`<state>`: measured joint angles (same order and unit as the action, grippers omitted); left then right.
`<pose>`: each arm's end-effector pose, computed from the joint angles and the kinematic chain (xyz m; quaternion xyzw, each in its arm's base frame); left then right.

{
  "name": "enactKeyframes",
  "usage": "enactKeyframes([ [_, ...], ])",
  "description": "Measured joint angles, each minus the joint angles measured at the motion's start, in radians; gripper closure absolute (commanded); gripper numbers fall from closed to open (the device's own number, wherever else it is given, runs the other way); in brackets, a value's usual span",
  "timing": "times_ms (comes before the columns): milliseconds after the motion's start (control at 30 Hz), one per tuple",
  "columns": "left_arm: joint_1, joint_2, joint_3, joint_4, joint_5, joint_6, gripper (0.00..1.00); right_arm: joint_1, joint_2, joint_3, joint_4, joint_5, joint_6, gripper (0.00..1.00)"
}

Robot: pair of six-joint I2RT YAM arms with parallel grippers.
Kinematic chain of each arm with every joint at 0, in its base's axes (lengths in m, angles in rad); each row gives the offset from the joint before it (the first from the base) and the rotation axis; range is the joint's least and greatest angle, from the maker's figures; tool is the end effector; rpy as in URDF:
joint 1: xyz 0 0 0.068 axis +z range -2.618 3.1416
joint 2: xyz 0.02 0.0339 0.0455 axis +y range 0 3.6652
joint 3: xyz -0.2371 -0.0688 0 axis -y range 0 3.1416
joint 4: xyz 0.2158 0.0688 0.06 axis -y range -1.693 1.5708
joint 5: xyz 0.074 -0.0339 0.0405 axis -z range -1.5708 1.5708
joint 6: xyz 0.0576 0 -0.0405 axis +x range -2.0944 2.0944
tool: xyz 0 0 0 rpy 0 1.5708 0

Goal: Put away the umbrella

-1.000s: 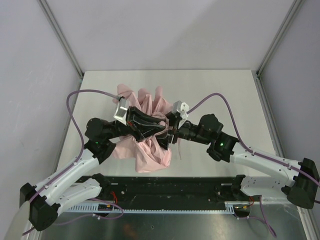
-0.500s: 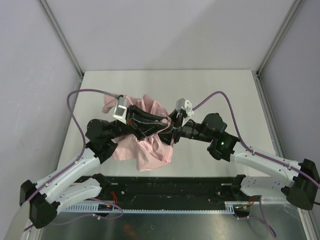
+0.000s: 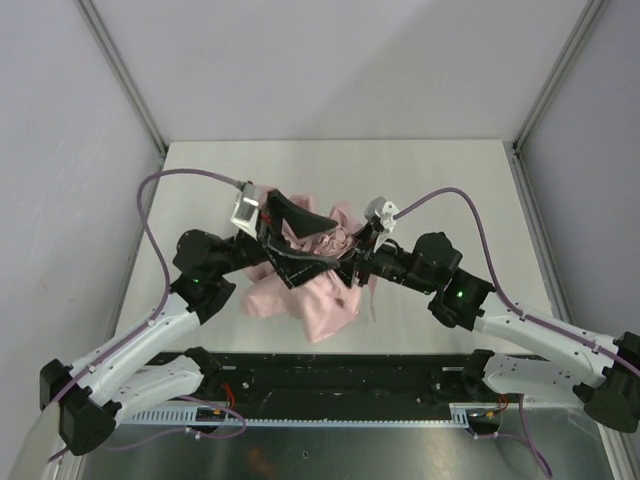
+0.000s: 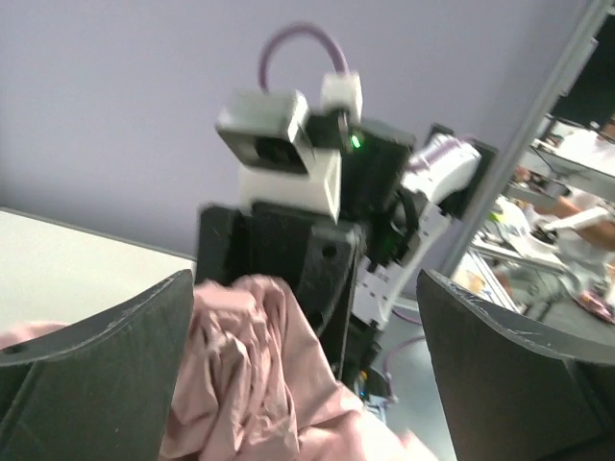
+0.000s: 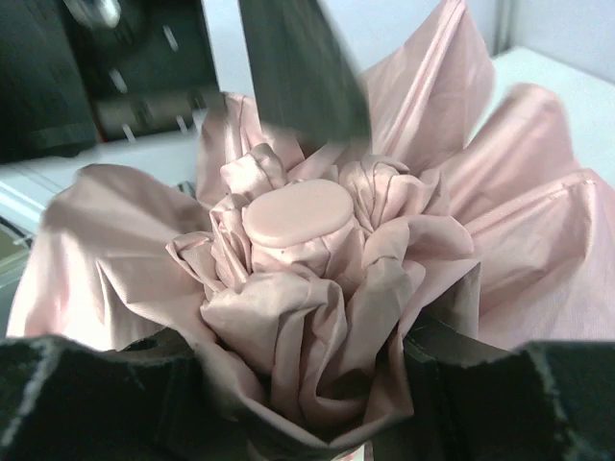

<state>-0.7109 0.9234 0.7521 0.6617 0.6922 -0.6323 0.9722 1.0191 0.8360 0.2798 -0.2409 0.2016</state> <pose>0.1308 -0.1611 0.3807 0.3097 0.4720 -0.6386 0.5230 0.1285 0.2128 0.3477 -0.3332 0.5849 0.4743 0.5674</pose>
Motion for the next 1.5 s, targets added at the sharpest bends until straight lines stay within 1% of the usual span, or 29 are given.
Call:
enactKeyframes([
  [133, 0.073, -0.008, 0.079, -0.08, -0.034, 0.015, 0.01, -0.013, -0.03, -0.034, -0.082, 0.069, 0.009, 1.0],
  [200, 0.106, -0.026, 0.118, -0.128, -0.068, 0.034, 0.05, -0.021, -0.035, -0.04, -0.114, 0.094, 0.013, 1.0],
  [300, 0.15, -0.068, 0.189, -0.253, -0.166, 0.083, 0.07, -0.037, -0.046, -0.043, -0.163, 0.164, 0.024, 1.0],
  [433, 0.164, -0.094, 0.268, -0.415, -0.29, 0.128, 0.03, -0.047, -0.058, -0.037, -0.218, 0.346, 0.056, 1.0],
  [533, 0.158, -0.099, 0.274, -0.496, -0.313, 0.127, 0.01, -0.045, -0.045, 0.009, -0.31, 0.559, 0.111, 1.0],
  [633, 0.089, -0.09, 0.243, -0.541, -0.361, 0.128, 0.01, -0.042, -0.016, 0.068, -0.38, 0.744, 0.175, 1.0],
  [733, -0.077, -0.06, 0.208, -0.61, -0.463, 0.147, 0.01, -0.039, 0.023, 0.138, -0.454, 0.902, 0.251, 1.0],
  [833, -0.22, 0.01, 0.205, -0.68, -0.603, 0.18, 0.01, -0.034, 0.043, 0.185, -0.513, 1.003, 0.315, 1.0],
  [933, -0.307, 0.081, 0.208, -0.722, -0.721, 0.209, 0.01, -0.023, 0.045, 0.206, -0.554, 1.052, 0.349, 1.0],
  [1033, -0.34, 0.177, 0.245, -0.766, -0.798, 0.234, 0.13, -0.002, 0.045, 0.216, -0.579, 1.073, 0.363, 1.0],
  [1067, -0.344, 0.201, 0.259, -0.782, -0.815, 0.241, 0.23, 0.004, 0.045, 0.217, -0.589, 1.072, 0.363, 1.0],
  [1167, -0.345, 0.256, 0.301, -0.85, -0.88, 0.274, 0.63, 0.012, 0.039, 0.218, -0.621, 1.06, 0.346, 1.0],
  [1200, -0.34, 0.259, 0.309, -0.873, -0.9, 0.288, 0.74, 0.011, 0.033, 0.218, -0.633, 1.044, 0.335, 1.0],
  [1267, -0.322, 0.251, 0.317, -0.914, -0.92, 0.316, 0.91, 0.002, 0.012, 0.218, -0.651, 0.989, 0.29, 1.0],
  [1300, -0.305, 0.24, 0.317, -0.929, -0.921, 0.328, 0.96, -0.005, -0.002, 0.217, -0.655, 0.959, 0.267, 1.0],
  [1333, -0.286, 0.227, 0.317, -0.943, -0.919, 0.333, 0.98, -0.018, -0.02, 0.214, -0.657, 0.912, 0.238, 1.0],
  [1400, -0.22, 0.188, 0.315, -0.967, -0.889, 0.346, 0.99, -0.052, -0.067, 0.204, -0.657, 0.808, 0.185, 1.0],
  [1500, -0.136, 0.114, 0.305, -0.969, -0.805, 0.347, 1.0, -0.118, -0.124, 0.193, -0.652, 0.634, 0.125, 1.0],
])
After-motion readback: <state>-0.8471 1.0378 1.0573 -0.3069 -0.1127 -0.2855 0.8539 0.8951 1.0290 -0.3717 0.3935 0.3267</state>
